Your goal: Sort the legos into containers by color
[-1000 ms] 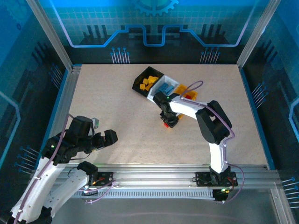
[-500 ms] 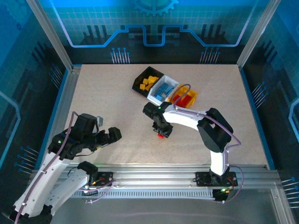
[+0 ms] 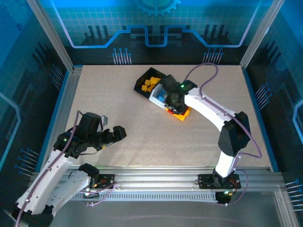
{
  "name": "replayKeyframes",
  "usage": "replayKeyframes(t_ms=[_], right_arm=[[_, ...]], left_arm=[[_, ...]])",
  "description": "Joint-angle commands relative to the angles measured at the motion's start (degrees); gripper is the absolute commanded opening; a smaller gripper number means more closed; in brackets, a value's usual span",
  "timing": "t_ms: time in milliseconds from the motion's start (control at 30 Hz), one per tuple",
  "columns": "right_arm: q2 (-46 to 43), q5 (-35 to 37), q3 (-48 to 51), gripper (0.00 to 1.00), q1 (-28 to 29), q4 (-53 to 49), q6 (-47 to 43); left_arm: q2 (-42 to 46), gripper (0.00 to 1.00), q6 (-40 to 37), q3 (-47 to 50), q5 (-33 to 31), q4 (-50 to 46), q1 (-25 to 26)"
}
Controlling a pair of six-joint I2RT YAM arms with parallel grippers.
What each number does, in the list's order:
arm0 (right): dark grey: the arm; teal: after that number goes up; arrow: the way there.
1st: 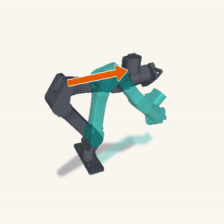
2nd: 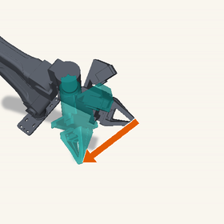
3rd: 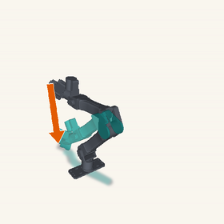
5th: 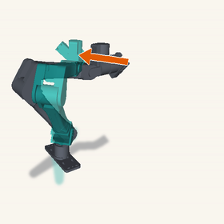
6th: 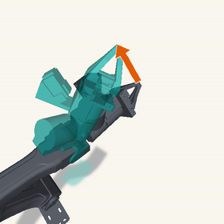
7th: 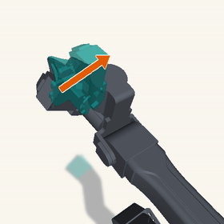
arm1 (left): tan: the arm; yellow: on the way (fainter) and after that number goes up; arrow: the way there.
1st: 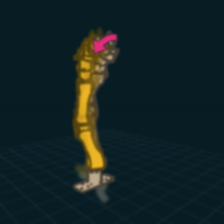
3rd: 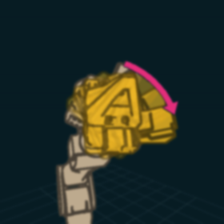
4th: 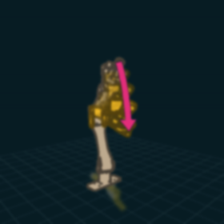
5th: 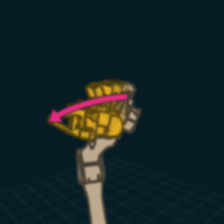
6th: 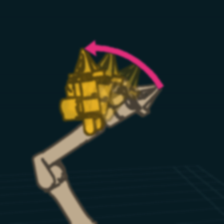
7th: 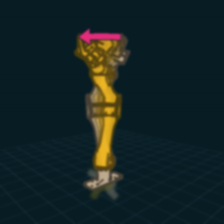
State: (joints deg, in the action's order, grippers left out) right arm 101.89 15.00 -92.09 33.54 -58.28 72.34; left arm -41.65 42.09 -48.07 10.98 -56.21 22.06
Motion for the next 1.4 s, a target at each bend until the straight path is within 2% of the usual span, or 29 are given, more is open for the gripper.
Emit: replayKeyframes(t_ms=[0,300,600,800,1000,1367], right_arm=[[0.44,0.93,-2.06,0.35,-4.68,-2.22,-4.63],[9.55,-4.03,-7.07,0.35,-14.04,-0.43,-9.54],[20.03,-7.92,-14.84,0.37,-17.26,-0.08,-10.46],[23.61,-9.63,-18.45,0.45,-18.36,-0.28,-10.46],[22.48,-10.25,-17.60,0.56,-18.68,0.43,-10.35],[10.21,-10.31,-5.28,0.60,-17.52,3.00,-8.75]], left_arm=[[-0.48,0.99,0.10,0.88,0.93,0.48,-0.20],[-4.94,0.99,-0.46,-0.55,0.58,0.91,-0.49],[-8.78,0.99,0.67,-0.94,0.89,2.48,-0.64],[-9.00,0.99,1.58,-1.15,0.45,2.07,-0.65],[-8.80,0.99,2.22,-0.84,0.44,2.33,-0.62],[-8.19,0.99,1.16,-0.20,1.54,3.74,-0.62]])
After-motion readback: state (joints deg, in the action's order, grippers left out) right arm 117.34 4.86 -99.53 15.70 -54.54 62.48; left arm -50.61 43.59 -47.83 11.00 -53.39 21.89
